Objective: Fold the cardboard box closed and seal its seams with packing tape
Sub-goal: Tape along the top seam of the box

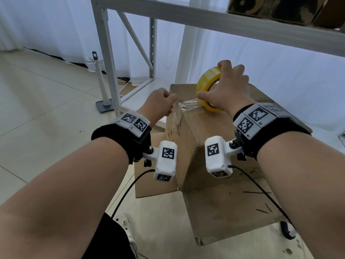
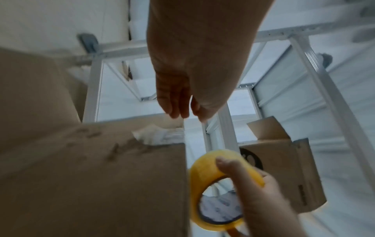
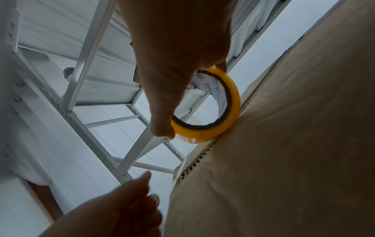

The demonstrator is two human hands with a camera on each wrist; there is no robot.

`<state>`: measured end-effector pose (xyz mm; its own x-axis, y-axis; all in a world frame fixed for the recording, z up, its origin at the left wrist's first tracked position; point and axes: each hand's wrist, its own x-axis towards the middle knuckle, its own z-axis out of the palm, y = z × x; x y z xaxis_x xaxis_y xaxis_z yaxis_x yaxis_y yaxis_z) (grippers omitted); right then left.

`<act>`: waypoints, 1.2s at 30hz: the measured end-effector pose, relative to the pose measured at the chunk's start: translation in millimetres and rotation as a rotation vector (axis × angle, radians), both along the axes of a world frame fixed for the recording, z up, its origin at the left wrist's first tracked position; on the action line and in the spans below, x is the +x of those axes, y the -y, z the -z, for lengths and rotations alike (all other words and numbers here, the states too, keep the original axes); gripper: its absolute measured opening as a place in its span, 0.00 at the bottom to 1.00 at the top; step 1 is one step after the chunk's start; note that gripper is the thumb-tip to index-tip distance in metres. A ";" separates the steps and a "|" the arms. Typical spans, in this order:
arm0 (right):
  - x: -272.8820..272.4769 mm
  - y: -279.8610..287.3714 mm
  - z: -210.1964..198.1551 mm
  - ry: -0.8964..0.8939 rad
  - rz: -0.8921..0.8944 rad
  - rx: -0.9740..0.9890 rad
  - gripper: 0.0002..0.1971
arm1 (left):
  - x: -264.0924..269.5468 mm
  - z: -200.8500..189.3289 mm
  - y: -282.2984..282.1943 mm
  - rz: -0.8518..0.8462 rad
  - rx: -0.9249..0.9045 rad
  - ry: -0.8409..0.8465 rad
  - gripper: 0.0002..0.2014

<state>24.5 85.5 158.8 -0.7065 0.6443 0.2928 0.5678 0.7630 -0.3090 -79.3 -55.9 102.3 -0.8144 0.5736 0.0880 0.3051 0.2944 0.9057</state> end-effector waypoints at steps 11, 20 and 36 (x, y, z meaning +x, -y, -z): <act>2.5 -2.9 0.8 -0.012 -0.028 -0.020 0.46 | 17.2 17.5 -16.5 0.066 0.081 0.519 0.22; 4.1 -1.5 0.8 -0.033 -0.045 -0.029 0.46 | 12.8 9.7 -13.9 0.109 -0.020 0.360 0.11; 6.1 -2.4 2.4 -0.032 -0.050 -0.034 0.46 | 9.7 17.0 -5.5 0.365 -0.927 -1.153 0.15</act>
<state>30.6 87.9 156.4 -0.7285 0.6187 0.2941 0.5187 0.7786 -0.3530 -69.6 -50.3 85.3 -0.3611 0.9303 0.0639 0.8735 0.3614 -0.3262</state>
